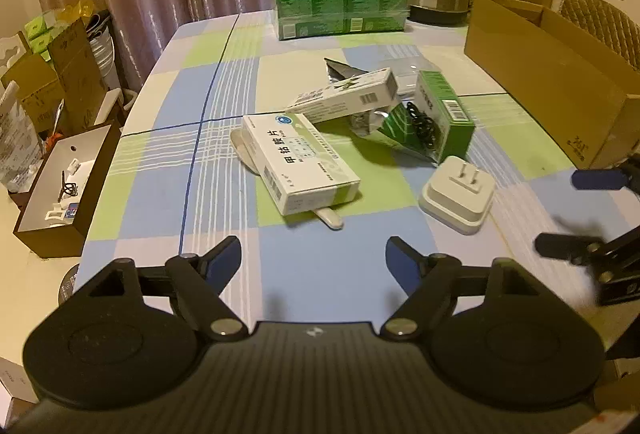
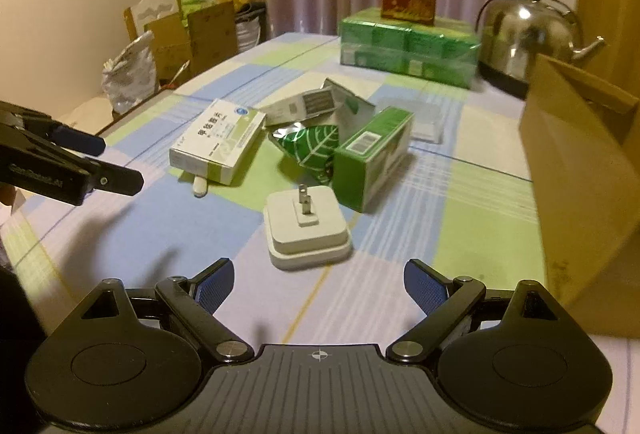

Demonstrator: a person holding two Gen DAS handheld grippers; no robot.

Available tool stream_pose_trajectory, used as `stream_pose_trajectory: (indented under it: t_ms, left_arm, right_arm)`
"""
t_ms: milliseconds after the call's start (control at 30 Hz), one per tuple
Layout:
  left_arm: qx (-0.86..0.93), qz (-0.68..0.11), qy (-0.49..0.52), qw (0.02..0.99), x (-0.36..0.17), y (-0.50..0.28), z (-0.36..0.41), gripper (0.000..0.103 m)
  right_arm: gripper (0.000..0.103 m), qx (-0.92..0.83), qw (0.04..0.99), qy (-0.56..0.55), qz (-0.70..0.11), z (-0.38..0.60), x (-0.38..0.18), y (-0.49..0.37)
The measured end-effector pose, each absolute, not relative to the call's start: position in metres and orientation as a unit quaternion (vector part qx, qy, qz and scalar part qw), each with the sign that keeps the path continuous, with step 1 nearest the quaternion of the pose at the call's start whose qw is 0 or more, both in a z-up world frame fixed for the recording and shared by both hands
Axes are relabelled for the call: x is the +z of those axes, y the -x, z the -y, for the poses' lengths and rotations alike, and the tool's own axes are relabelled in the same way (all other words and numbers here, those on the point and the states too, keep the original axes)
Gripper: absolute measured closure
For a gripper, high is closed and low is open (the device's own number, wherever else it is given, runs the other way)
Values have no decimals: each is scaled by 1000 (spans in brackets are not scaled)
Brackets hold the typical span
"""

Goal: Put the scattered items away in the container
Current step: 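Grasp the white plug adapter with the right tool while the left tool grasps the medicine box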

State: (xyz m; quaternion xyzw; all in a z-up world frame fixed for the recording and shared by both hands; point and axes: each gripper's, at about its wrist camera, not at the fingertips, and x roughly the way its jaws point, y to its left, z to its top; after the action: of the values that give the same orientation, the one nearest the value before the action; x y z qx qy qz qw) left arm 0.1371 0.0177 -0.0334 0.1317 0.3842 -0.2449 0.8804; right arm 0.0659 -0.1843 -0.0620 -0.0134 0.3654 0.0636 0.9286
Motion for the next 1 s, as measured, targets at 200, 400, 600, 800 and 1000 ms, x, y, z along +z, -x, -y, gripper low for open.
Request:
stream_pose_trajectory:
  t_ms: [200, 400, 600, 800, 1000]
  left_arm:
    - [-243, -387, -129, 880, -41, -155, -11, 22]
    - [-244, -392, -121, 879, -52, -171, 0, 18]
    - [-236, -387, -123, 883, -59, -187, 13, 14]
    - [-210, -383, -138, 889, -67, -203, 35, 9]
    - [-180, -386, -172, 888, -85, -214, 56, 13]
  right_arm:
    - [14, 74, 924, 26, -374, 181, -77, -100]
    - [14, 83, 918, 41, -385, 180, -94, -123]
    - [40, 100, 917, 38, -385, 183, -102, -129]
    - [41, 90, 921, 27, -377, 187, -101, -126]
    - [41, 83, 924, 22, -373, 194, -101, -121]
